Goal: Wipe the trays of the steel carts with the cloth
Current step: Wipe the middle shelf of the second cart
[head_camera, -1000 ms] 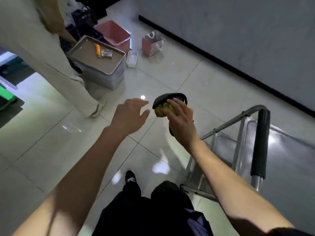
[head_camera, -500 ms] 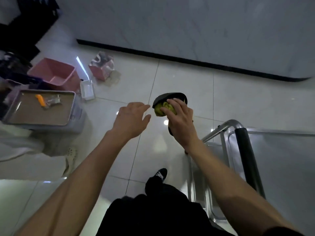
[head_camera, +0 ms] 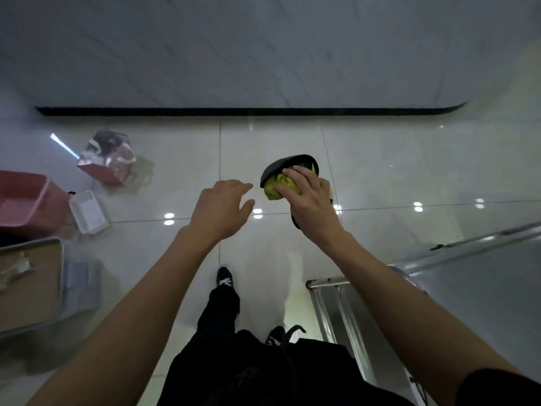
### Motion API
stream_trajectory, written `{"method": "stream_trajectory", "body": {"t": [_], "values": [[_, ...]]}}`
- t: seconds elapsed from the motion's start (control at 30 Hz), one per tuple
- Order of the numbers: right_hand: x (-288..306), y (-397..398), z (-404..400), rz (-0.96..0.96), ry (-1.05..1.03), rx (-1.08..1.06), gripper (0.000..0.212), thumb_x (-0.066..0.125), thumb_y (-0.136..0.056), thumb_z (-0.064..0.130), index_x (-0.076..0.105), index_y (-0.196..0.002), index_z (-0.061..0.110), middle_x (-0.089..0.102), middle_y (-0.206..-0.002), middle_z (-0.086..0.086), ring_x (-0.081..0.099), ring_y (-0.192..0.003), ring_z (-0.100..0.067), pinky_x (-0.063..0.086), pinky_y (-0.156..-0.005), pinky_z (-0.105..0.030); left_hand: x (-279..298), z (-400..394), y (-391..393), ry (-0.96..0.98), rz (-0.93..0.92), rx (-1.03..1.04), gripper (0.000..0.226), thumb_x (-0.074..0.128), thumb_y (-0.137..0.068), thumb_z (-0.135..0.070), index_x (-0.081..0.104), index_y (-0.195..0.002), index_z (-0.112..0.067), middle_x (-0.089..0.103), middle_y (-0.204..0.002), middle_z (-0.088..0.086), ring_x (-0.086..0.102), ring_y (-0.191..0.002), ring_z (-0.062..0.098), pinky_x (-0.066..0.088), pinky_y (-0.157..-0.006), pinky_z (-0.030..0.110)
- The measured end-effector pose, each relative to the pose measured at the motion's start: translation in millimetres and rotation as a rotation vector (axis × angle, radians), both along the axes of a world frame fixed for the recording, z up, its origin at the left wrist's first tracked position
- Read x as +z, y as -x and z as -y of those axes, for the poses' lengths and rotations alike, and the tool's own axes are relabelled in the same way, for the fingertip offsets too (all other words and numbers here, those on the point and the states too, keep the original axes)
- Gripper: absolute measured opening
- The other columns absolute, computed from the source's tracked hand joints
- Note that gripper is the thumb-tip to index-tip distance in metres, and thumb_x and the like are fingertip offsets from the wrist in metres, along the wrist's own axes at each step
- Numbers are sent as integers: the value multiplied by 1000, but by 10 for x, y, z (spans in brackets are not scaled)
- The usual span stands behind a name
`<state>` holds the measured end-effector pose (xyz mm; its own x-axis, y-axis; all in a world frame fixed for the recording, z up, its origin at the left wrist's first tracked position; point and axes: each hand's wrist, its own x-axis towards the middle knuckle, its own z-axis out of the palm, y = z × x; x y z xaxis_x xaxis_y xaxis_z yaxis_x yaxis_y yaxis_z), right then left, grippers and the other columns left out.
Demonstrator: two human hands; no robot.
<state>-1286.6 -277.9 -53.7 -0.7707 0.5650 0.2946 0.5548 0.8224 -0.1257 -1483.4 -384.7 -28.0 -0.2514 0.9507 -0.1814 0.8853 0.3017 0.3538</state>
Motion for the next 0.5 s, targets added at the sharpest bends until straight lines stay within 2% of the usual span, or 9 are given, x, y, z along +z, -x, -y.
{"method": "stream_trajectory", "body": {"t": [0.2, 0.37, 0.5], "values": [[78, 133, -626, -44, -8, -280, 53, 67, -76, -10, 66, -120, 20, 53, -141, -8, 42, -137, -32, 41, -89, -47, 97, -1102, 340, -22, -10, -188, 48, 46, -103, -45, 47, -147, -26, 50, -150, 0, 44, -136, 25, 41, -109, 47], [122, -104, -1012, -122, 4, -548, 46, 68, -79, -8, 70, -117, 18, 58, -136, -11, 49, -131, -34, 44, -84, -47, 133, -1984, 72, -24, -18, -413, 48, 44, -103, -46, 48, -147, -28, 51, -148, -2, 44, -136, 24, 41, -106, 45], [20, -436, -1382, -153, 40, -720, 46, 69, -80, -7, 69, -119, 18, 56, -137, -11, 45, -133, -33, 43, -88, -49, 42, -2695, -315, -17, -5, -569, 47, 45, -102, -46, 48, -146, -28, 52, -148, -3, 45, -136, 24, 41, -106, 45]]}}
